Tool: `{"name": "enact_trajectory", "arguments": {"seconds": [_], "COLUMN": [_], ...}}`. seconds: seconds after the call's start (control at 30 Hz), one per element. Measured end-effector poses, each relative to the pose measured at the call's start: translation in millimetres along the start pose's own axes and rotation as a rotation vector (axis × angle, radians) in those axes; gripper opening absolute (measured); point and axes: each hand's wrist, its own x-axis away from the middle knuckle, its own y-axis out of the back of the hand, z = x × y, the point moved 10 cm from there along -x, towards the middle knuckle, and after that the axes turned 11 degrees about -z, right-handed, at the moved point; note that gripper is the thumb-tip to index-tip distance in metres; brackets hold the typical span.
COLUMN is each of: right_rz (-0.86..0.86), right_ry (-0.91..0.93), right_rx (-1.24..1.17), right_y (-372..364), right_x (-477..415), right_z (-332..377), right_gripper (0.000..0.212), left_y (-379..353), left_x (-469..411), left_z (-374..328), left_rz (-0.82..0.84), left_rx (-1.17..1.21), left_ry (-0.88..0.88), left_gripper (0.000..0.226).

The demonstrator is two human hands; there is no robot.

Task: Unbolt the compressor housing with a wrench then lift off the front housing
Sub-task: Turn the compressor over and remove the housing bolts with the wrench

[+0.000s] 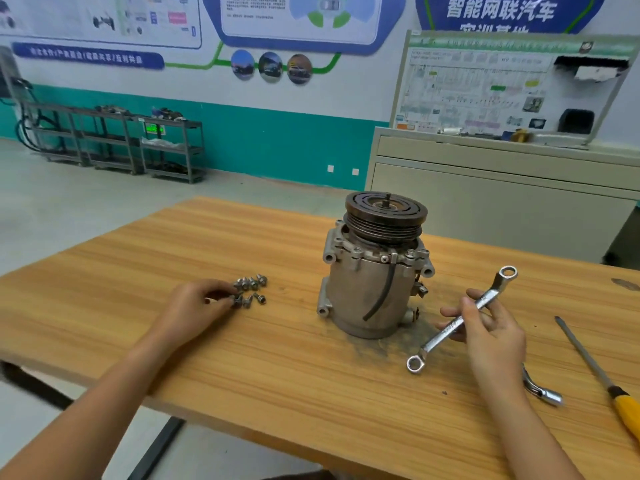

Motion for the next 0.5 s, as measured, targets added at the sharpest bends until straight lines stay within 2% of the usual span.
{"name": "enact_trajectory", "arguments": {"seconds": [0.17,0.3,0.5], "right_rz": [-0.016,-0.011,-0.018], "right_ry": [-0.035,-0.04,-0.017], "right_rx": [-0.006,-0.003,0.007], "right_y": [3,3,3], "right_x": [0,1,3], "right_z": [-3,-1,4], "right_gripper": [0.014,0.011,0.013], "left_y": [-12,-19,-26], "left_x": [-5,-5,-3], "left_z": [-20,-16,-17], "left_rz": [-0.027,0.016,0.046], "left_rx": [-0.158,-0.282,-0.279], "left_ry": [-0.148,-0.149,-0.181], "left_gripper": [0.016,0.015,0.02]}}
